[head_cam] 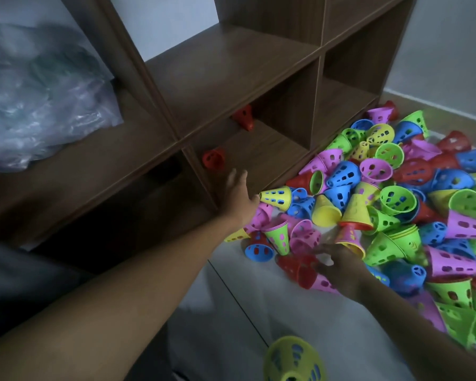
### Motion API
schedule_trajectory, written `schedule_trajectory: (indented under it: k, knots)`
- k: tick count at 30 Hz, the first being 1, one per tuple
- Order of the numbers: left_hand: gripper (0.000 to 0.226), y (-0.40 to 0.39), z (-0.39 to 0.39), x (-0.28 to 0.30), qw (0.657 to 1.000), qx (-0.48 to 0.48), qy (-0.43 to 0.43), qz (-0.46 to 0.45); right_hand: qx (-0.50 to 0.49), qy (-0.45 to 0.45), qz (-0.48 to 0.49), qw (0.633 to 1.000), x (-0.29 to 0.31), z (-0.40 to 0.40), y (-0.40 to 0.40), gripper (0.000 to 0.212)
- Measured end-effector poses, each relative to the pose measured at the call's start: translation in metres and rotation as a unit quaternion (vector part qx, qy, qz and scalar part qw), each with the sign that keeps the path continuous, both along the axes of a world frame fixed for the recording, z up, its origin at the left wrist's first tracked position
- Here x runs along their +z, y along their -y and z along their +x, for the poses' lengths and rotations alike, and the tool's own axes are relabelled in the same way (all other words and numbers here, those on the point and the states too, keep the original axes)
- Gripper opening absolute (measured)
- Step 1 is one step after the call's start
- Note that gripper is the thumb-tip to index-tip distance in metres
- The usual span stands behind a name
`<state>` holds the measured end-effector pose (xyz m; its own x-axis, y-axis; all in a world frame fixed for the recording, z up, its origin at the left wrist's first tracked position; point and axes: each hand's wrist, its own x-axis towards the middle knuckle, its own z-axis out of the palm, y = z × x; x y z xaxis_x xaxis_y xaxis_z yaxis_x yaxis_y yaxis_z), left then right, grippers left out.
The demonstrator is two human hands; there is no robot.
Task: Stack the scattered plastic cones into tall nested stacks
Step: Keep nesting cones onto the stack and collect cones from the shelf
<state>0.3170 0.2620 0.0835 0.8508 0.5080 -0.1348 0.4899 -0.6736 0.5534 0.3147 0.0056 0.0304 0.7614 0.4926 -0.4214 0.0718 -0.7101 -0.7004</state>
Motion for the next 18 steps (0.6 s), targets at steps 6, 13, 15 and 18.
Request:
schedule_trajectory:
  k: [6, 13, 15, 18]
  knots:
    - [0.082, -0.02, 0.046, -0.011, 0.995, 0.092, -0.037, 0.005, 0.024, 0.0, -0.007, 1.0, -0.004, -0.002, -0.001, 0.03]
    - [0.086, -0.033, 0.076, -0.022, 0.987, 0.146, -0.055, -0.042, 0.101, 0.021, -0.082, 0.991, -0.011, 0.0, -0.002, 0.055]
    - [0.085, -0.034, 0.079, -0.027, 0.985, 0.154, -0.061, -0.054, 0.118, 0.023, -0.091, 0.989, -0.009, 0.001, -0.004, 0.058]
    - [0.085, -0.038, 0.082, -0.032, 0.983, 0.161, -0.067, -0.056, 0.133, 0.026, -0.103, 0.985, -0.006, 0.003, -0.006, 0.06]
